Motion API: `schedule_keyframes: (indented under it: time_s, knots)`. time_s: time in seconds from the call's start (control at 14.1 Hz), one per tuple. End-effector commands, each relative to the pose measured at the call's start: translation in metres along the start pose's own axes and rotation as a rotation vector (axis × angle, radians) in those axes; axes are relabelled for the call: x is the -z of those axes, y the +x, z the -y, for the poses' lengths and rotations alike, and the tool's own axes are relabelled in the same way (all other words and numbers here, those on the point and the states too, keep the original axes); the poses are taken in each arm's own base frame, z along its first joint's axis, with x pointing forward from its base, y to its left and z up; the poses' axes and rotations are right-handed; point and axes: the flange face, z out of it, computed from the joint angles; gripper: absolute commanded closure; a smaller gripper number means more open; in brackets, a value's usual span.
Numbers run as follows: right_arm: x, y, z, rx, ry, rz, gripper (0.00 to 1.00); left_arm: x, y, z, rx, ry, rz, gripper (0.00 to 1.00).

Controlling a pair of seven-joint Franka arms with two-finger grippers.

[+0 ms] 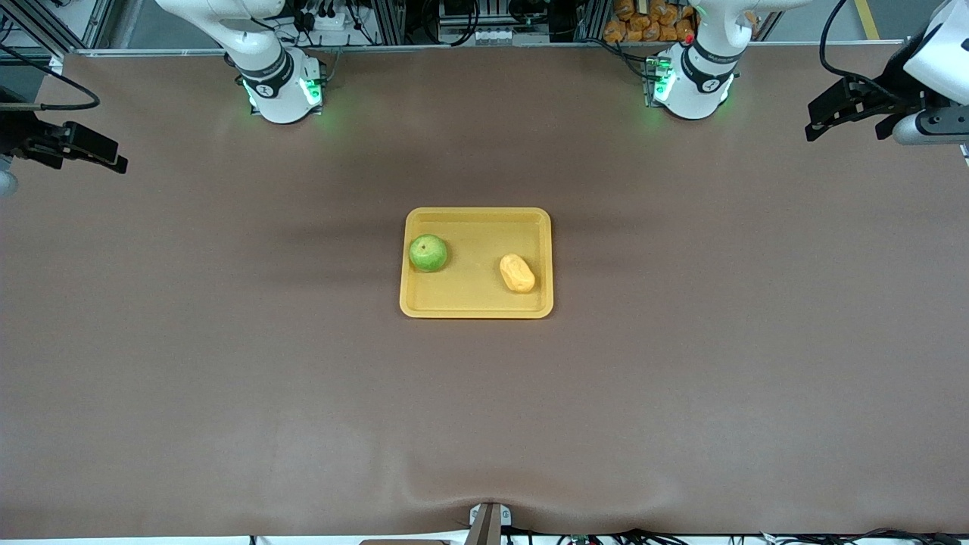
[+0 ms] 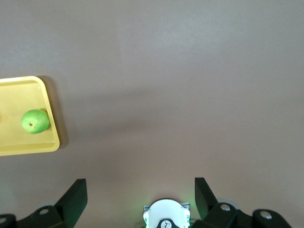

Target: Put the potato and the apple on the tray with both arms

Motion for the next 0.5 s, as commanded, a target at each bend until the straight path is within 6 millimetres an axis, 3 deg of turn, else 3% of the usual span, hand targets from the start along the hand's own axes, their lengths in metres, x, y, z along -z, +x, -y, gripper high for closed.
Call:
schedule_keyframes:
  time_s: [0.0,0.43]
  knots:
    - [0.005,0.002,-0.003,-0.024,-0.005,-0.023,0.0,0.0,-0.001,0.005,-0.011,0.002,0.001,0.0]
    - [0.005,0.006,-0.002,-0.022,0.006,-0.041,0.0,0.006,0.013,0.009,-0.005,0.052,-0.016,0.0]
